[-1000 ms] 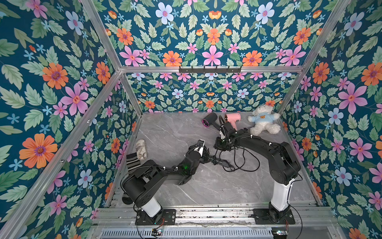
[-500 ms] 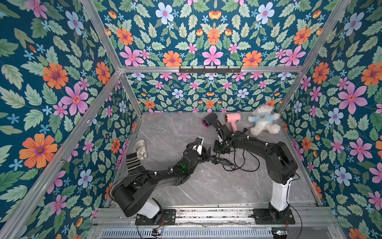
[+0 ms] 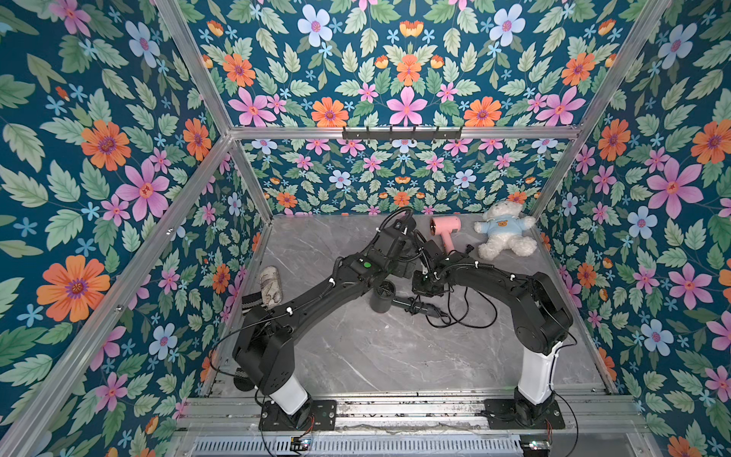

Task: Wrap the cord around the hair dryer
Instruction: Place the hair dryer at the center of the board, then adjust the hair dryer at the center of the board.

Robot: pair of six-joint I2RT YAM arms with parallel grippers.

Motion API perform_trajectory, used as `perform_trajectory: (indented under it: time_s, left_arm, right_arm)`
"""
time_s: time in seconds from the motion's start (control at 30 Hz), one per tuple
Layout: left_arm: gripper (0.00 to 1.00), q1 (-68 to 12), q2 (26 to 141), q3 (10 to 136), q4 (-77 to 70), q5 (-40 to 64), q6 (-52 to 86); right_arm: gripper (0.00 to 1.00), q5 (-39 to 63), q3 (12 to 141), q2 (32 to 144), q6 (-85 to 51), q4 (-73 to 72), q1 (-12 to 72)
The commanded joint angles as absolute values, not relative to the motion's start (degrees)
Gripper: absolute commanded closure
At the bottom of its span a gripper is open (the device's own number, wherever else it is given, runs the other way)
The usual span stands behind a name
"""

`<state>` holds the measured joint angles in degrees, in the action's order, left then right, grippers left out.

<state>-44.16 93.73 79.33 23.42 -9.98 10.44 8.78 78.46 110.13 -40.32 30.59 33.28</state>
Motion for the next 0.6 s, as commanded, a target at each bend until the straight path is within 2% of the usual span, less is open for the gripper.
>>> perform_trajectory:
  time_s: [0.0,0.3,0.57]
  left_arm:
    - [0.01,-43.0,94.7,80.3,34.4,-5.2,12.6]
    - [0.01,-40.4,100.0,82.0,39.0,1.5,13.5]
    - [0.01,-39.6,101.9,82.2,40.7,0.6,12.6]
  right_arm:
    - [1.0,7.5,78.1,109.3,-40.7,32.3,33.5]
    - [1.0,5.7,77.1,108.8,-40.0,32.9,33.5]
    - [1.0,4.8,76.4,108.4,-39.8,33.3,33.7]
